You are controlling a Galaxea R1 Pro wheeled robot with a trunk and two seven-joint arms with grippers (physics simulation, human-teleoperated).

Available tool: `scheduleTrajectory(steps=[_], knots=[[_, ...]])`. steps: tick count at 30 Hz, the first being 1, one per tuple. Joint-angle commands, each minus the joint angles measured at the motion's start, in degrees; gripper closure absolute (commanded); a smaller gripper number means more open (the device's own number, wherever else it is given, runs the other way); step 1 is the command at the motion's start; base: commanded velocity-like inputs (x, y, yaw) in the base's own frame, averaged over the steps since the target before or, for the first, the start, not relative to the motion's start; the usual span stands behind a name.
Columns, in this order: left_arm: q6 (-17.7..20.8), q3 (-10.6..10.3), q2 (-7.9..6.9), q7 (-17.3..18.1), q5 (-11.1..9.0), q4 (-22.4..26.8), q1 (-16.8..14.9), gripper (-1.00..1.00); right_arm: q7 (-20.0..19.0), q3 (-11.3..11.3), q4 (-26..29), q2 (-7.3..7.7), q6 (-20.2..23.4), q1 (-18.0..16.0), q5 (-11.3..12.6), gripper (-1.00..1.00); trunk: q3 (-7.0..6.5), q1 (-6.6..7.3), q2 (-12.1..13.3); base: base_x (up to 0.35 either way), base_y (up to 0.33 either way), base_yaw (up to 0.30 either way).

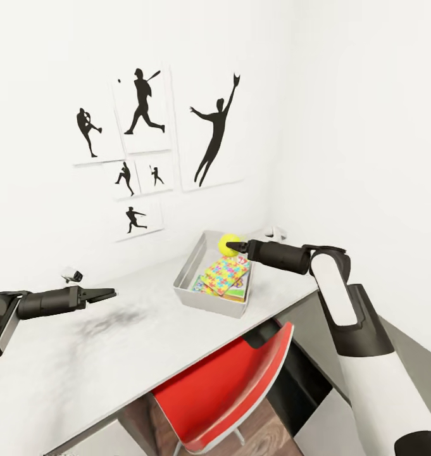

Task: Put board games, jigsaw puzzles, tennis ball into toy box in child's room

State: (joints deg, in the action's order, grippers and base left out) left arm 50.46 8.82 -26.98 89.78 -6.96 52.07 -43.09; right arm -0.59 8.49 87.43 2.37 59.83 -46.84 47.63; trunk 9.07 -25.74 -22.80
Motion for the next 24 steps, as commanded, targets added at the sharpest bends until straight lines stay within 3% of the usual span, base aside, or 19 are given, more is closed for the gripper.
scheduleTrajectory(steps=[1, 6, 14, 24], knots=[[0.61, -0.03, 0.0, 0.22, 0.03, -0.01, -0.06, -1.0, 1.88, 1.03, 0.04, -0.23, 0.17, -0.12, 0.14, 1.0, 0.12, -0.04, -0.12, 0.051, -0.007, 0.291], [0.61, -0.03, 0.0, 0.22, 0.02, -0.02, -0.06, -1.0, 3.82, 2.06, 0.08, -1.59, 0.17, -0.17, 0.11, 1.0, 0.12, -0.04, -0.12, 0.017, -0.002, 0.292], [0.61, -0.03, 0.0, 0.22, 0.03, 0.0, -0.06, -1.0, 4.12, 2.23, 0.24, -1.91, 0.17, -0.26, 0.05, 1.0, 0.2, -0.04, -0.12, 0.002, -0.012, 0.274], [0.61, -0.03, 0.0, 0.22, 0.02, -0.01, -0.06, -1.0, 4.19, 2.24, 0.29, -1.91, 0.17, -0.27, -0.03, 1.0, 0.25, -0.04, -0.12, 0.041, -0.143, 0.052]])
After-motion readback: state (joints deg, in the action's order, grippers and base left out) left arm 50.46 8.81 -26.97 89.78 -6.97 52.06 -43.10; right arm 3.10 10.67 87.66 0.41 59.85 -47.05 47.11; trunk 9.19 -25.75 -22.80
